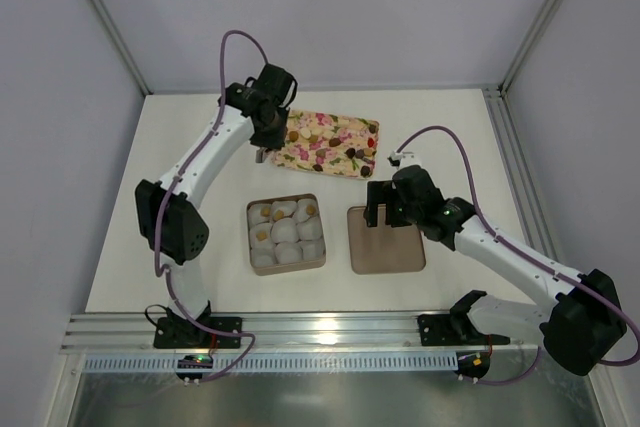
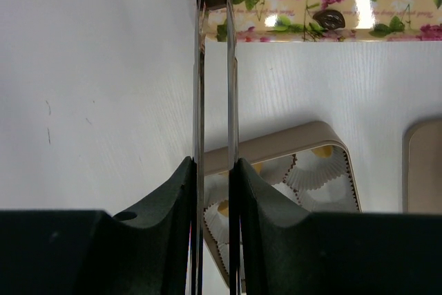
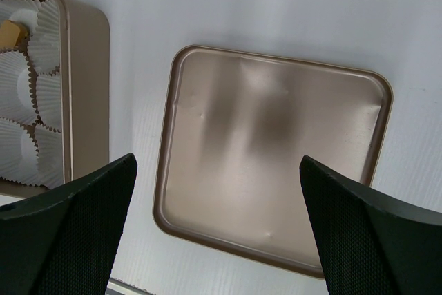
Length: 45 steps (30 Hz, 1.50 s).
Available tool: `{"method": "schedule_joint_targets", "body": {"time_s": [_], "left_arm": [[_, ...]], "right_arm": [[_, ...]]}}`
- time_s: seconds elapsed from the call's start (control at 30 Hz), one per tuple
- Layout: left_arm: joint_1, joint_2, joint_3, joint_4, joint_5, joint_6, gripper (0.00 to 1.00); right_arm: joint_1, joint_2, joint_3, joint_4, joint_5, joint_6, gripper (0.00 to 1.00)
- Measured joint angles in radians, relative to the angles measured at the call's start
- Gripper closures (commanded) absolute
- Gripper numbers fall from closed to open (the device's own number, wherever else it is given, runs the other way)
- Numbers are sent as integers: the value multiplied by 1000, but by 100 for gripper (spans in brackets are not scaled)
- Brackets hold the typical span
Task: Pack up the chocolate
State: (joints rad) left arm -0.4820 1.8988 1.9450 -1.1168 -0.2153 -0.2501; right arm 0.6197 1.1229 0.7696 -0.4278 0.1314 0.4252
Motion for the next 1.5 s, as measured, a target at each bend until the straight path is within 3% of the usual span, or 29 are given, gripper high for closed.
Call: {"method": "schedule_joint_targets", "body": {"time_s": [0.53,0.97,1.5], "left_arm": [[0,-4,-69,33,56,-3,88],[0,158,-62,81,63,-3,88],[0,159,-62,89,50,3,66]], "right_arm": [[0,-15,-22,1,0,8,0],[0,-40,-35,-2,1,18,0],[0,-40,-40,0,0,18,0]]}}
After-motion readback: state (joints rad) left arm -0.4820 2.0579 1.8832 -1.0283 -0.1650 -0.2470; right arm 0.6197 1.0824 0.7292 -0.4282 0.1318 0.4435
